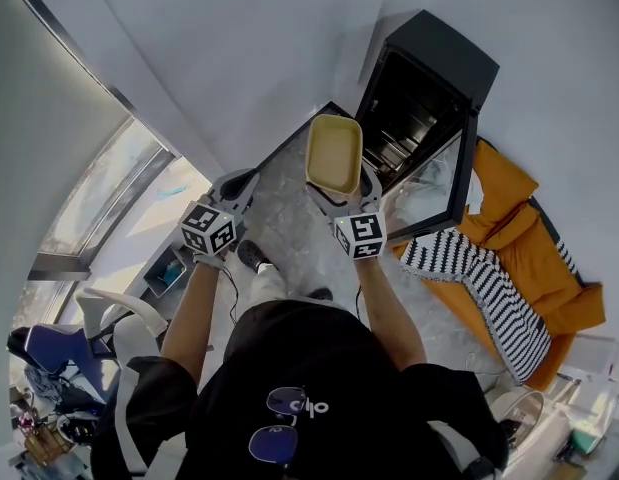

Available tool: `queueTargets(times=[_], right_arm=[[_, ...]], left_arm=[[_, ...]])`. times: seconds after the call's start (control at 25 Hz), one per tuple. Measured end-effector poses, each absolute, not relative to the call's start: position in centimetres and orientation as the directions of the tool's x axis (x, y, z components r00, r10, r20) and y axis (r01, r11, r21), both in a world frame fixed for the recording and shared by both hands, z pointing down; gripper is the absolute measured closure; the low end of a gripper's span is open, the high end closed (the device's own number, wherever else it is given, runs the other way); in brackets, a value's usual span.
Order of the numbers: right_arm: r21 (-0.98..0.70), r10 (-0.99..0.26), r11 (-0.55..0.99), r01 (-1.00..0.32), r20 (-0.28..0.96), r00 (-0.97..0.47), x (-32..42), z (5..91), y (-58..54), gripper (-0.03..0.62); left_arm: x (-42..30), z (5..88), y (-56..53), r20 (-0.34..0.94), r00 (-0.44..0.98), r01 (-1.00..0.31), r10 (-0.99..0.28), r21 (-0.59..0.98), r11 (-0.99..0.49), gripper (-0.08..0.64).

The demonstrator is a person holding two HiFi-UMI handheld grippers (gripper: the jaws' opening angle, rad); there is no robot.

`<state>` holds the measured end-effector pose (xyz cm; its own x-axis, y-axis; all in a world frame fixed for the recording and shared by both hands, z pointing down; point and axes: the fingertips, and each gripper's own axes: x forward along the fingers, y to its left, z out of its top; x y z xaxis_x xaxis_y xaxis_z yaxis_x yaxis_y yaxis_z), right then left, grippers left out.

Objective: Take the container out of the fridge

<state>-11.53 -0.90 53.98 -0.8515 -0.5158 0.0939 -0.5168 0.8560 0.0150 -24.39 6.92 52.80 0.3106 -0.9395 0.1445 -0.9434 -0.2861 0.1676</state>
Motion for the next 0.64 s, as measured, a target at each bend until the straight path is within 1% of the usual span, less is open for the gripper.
queueTargets(times=[0.64], right_arm=[[0.024, -0.506, 0.862, -0.506, 0.093, -0.858, -12.0, 53.9, -0.3, 0.06]], left_arm=[[-24.9, 53.0, 8.0, 0.141, 0.299, -0.946, -0.944, 0.172, -0.274, 0.557]])
